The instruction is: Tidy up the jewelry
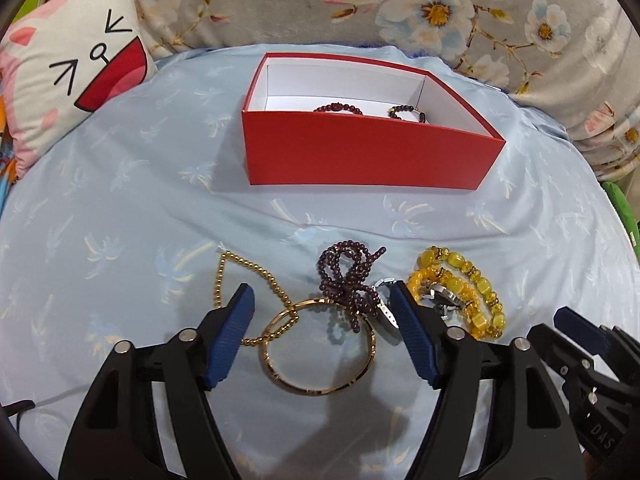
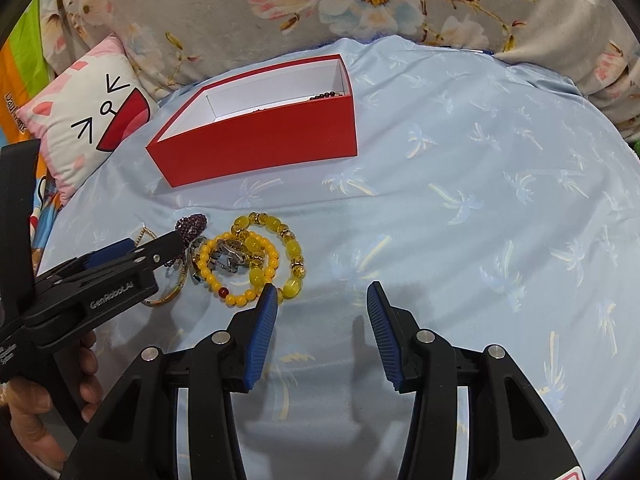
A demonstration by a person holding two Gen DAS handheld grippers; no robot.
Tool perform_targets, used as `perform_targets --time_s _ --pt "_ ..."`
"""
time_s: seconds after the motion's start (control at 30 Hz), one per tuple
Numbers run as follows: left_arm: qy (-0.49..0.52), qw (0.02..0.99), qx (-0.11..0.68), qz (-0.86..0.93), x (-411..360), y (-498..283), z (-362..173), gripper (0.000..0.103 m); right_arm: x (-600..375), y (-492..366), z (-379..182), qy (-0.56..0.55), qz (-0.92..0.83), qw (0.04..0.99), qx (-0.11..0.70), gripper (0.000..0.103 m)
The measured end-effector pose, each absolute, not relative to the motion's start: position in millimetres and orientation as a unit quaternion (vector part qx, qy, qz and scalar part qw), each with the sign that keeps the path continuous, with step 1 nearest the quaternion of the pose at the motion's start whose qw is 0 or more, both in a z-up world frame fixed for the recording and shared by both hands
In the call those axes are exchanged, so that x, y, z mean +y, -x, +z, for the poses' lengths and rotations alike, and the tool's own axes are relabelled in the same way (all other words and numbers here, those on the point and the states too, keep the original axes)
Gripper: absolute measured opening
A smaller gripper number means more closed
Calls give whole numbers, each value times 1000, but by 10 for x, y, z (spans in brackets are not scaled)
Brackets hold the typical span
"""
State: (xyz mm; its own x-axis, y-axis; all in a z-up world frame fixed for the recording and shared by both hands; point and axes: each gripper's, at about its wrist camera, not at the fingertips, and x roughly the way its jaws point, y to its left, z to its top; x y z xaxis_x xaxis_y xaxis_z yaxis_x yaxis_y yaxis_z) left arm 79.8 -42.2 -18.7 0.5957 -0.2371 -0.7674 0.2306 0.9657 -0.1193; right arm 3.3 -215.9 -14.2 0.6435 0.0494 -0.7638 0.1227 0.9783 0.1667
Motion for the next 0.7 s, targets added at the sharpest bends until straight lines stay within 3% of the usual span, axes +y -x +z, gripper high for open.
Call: perform_targets --time_s 0.03,0.17,0.23,0.27,0.7 --pt "9 890 436 -135 -423 -828 -211 55 -2160 -37 -150 -103 -19 900 423 46" --pt "23 884 445 -145 -409 -870 -267 41 -2168 -54 -166 -105 -18 899 424 46" --pt "21 882 448 -147 -411 -880 -276 17 -2169 -63 -175 -106 -17 899 425 46" --pt "22 881 448 -148 -406 -884 -277 12 -2167 -61 -178 -106 -17 899 425 46" --pt "16 898 413 -148 -279 -738 21 10 -2110 -149 -193 -109 -5 898 427 36"
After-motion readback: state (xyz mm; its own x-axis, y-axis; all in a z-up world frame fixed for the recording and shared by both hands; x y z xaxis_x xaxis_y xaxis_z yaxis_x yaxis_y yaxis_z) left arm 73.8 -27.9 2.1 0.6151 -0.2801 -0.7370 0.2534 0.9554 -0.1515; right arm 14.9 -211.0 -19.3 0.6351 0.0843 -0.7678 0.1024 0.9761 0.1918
